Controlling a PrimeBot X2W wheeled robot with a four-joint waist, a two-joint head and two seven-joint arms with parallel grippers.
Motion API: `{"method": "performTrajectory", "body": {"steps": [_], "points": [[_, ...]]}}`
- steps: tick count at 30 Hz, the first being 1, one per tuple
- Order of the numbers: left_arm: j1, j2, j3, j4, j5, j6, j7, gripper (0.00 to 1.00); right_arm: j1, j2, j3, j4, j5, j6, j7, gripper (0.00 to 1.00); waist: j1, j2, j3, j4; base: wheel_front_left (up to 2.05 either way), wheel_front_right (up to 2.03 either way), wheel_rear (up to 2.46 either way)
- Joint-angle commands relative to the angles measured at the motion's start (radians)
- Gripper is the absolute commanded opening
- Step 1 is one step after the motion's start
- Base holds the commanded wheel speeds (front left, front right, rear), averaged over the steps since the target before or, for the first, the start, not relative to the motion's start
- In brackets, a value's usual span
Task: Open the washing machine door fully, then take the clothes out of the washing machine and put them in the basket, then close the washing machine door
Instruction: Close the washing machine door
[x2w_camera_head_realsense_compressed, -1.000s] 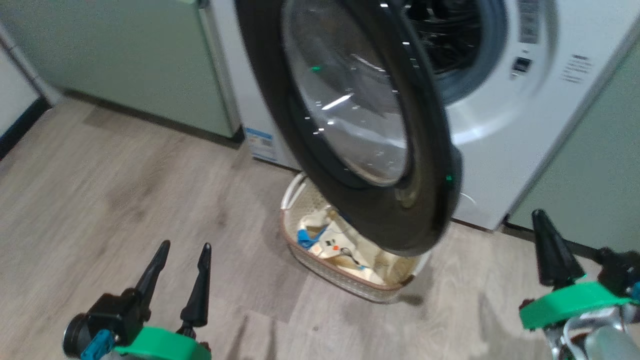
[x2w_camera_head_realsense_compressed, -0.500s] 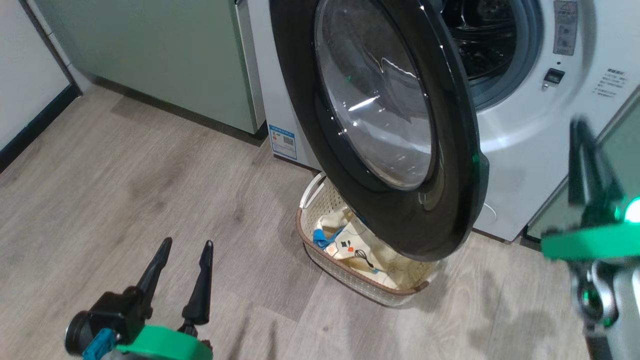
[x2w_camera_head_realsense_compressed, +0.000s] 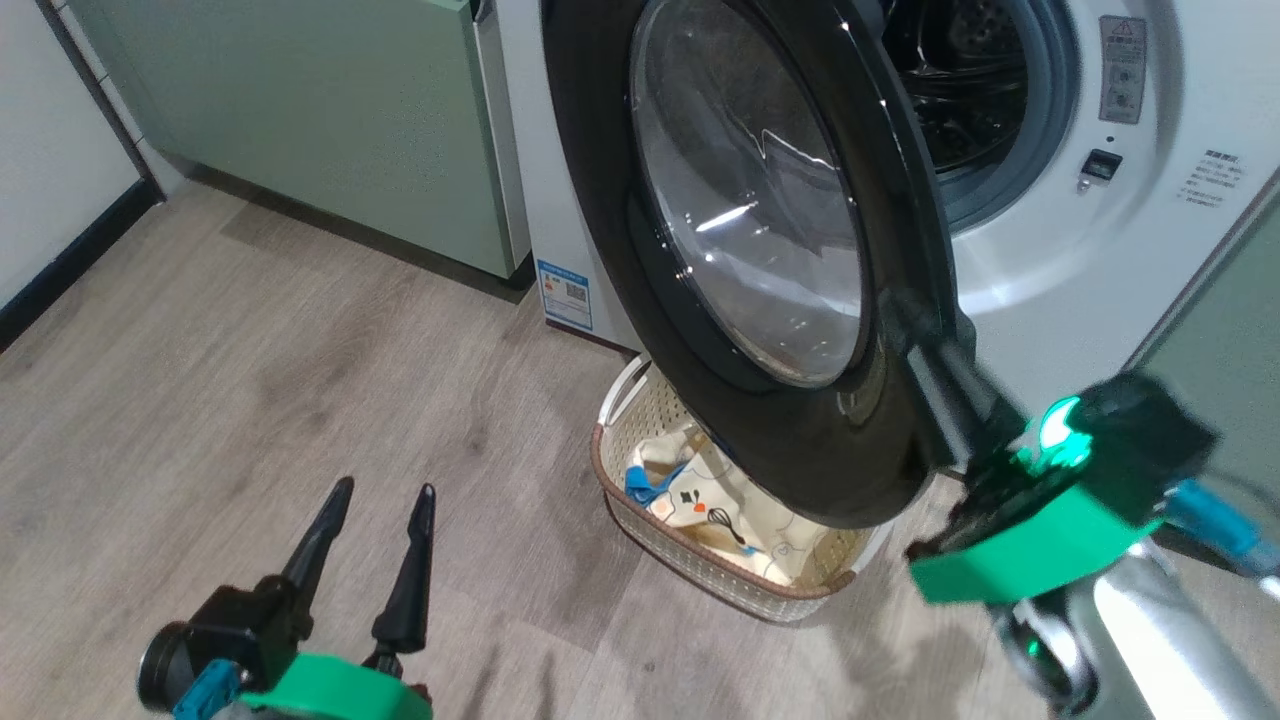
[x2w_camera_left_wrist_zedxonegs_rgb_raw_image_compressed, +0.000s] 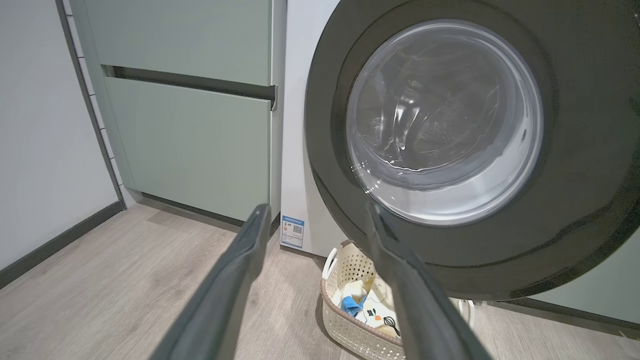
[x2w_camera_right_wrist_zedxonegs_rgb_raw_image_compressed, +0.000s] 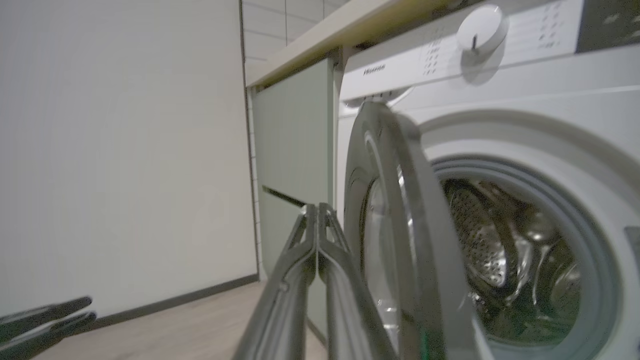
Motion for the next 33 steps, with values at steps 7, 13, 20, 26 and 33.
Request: {"method": "performTrajectory", "body": {"steps": [7,13,20,26,33], "points": [[-0.053,0.014,0.032,-0.035,-0.002,0.007,-0.010,1.00,-0.034,-0.024,0.059,0.077,0.046,0.004,0.006,0.00,0.0000,0.0000,0.004,0.003,0.00,0.00,0.00],[-0.058,0.014,0.027,-0.034,-0.004,0.007,-0.010,1.00,-0.070,-0.034,0.059,0.130,0.065,0.004,-0.001,0.00,0.0000,0.0000,0.007,0.007,0.00,0.00,0.00],[-0.060,0.014,0.023,-0.032,-0.006,0.010,-0.013,1.00,-0.089,-0.037,0.029,0.183,0.069,0.004,-0.008,0.00,0.0000,0.0000,0.009,0.009,0.00,0.00,0.00],[-0.059,0.015,0.022,-0.035,-0.007,0.015,-0.015,1.00,-0.098,-0.039,0.019,0.218,0.072,0.004,-0.002,0.00,0.0000,0.0000,0.012,0.006,0.00,0.00,0.00],[-0.067,0.012,0.018,-0.039,-0.008,0.019,-0.019,1.00,-0.126,-0.058,-0.004,0.268,0.073,0.004,0.019,0.00,0.0000,0.0000,0.029,0.004,0.00,0.00,0.00]]}}
